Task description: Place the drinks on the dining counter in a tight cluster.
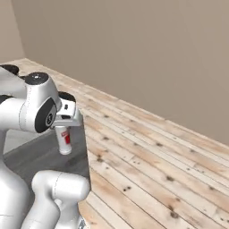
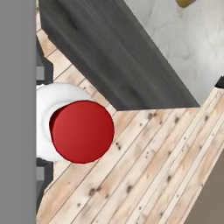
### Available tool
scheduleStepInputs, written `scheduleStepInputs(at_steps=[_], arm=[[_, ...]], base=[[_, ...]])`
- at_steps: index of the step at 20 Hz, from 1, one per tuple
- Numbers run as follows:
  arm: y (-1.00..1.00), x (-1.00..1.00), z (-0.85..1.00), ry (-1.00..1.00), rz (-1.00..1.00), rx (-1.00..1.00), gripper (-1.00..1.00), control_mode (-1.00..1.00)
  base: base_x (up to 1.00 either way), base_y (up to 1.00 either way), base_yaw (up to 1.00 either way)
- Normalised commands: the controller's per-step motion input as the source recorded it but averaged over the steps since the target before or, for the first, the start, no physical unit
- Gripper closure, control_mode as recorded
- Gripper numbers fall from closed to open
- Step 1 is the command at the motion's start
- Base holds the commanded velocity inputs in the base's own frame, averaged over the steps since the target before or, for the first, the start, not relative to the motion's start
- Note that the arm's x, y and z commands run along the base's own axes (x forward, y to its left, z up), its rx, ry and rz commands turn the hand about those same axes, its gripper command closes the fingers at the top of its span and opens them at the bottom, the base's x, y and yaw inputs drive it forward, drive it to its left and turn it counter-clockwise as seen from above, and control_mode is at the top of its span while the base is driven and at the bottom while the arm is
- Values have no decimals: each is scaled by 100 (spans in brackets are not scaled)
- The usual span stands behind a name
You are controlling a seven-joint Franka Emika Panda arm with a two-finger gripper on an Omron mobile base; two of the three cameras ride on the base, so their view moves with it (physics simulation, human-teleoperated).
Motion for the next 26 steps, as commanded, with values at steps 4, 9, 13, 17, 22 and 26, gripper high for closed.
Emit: scheduleStepInputs(at_steps=[4,9,13,17,22,26], arm=[[0,0,0,0,0,0,100,100],[0,0,0,0,0,0,100,100],[0,0,0,0,0,0,100,100],[0,0,0,0,0,0,100,100],[0,0,0,0,0,0,100,100],[0,0,0,0,0,0,100,100]], base=[[88,-24,80],[80,-36,81],[82,-38,58],[100,-8,32],[58,13,6],[0,0,0]])
